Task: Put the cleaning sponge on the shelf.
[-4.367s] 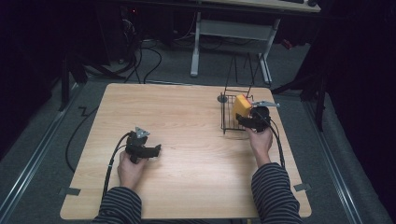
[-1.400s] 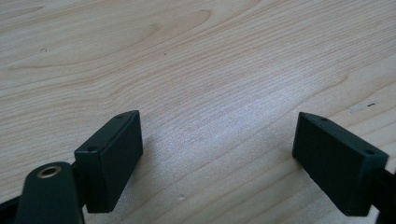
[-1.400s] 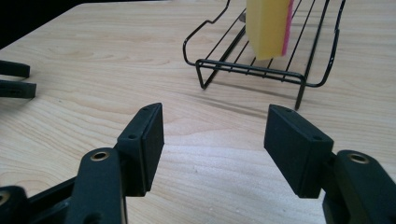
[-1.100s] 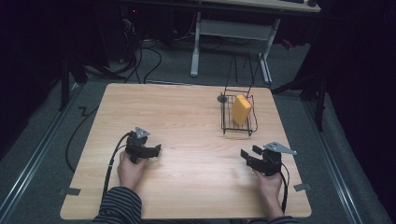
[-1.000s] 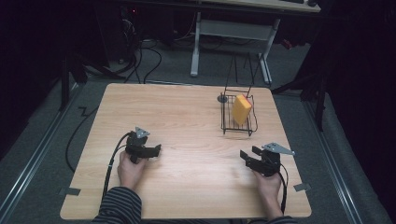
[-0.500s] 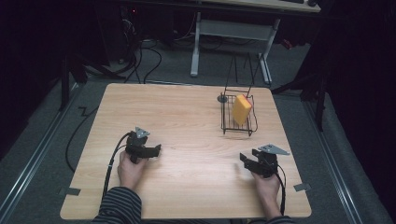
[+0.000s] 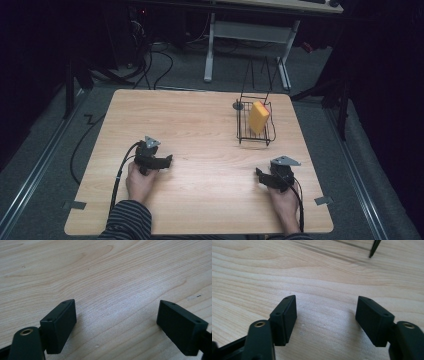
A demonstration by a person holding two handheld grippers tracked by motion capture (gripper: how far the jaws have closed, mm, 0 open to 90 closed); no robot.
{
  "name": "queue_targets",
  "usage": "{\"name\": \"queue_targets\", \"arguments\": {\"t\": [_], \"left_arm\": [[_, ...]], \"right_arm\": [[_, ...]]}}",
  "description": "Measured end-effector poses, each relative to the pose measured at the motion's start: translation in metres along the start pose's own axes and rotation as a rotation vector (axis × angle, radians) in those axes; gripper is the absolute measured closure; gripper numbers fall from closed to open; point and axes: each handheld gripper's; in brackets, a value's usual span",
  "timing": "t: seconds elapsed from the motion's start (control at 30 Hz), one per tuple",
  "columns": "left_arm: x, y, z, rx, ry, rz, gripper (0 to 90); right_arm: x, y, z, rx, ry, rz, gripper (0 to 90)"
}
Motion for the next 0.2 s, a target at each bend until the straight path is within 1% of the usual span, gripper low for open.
{"name": "queue_targets", "arguments": {"t": [0.07,0.2], "left_arm": [[0.0,0.0,0.0,0.0,0.0,0.0,16.7],[0.0,0.0,0.0,0.0,0.0,0.0,16.7]], "right_arm": [[0.0001,-0.0006,-0.0003,-0.001,0.0,-0.011,31.3],[0.0002,-0.0004,-0.0004,-0.005,-0.001,-0.013,31.0]]}}
Point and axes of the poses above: each handheld gripper's, and its own axes: x roughly backward along the jaws, z roughly out of its top, y roughly to its right, and after that the axes turned 8 degrees about z, right-handed
